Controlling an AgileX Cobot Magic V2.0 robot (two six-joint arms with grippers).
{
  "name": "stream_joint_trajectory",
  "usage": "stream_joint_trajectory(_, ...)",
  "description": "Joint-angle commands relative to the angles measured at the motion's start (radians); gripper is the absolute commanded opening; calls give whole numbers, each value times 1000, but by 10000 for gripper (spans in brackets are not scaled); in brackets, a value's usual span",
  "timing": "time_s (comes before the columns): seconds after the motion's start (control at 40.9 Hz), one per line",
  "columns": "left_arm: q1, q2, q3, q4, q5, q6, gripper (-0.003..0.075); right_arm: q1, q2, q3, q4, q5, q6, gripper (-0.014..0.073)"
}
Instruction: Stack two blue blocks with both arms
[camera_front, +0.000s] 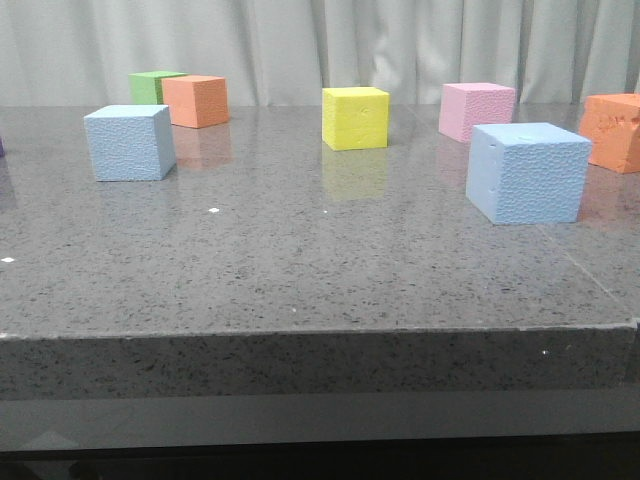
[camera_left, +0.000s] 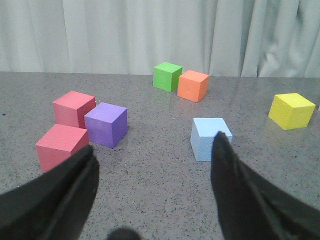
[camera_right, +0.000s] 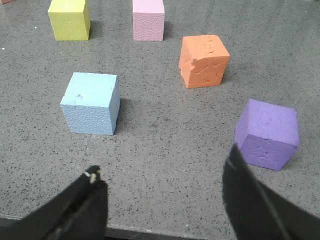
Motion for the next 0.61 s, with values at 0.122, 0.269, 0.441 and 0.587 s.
stream_joint_trajectory(0.122,2,17,-24,-10,-89,-9,533,1,14,-33,-3,-81,-5,542)
stream_joint_trajectory(0.269,2,17,-24,-10,-89,-9,533,1,14,-33,14,-75,-5,542)
stream_joint_trajectory(0.441,2,17,-24,-10,-89,-9,533,1,18,-33,24,-72,-5,543)
stream_joint_trajectory(0.587,2,17,-24,-10,-89,-9,533,1,39,-37,32,-22,-5,611)
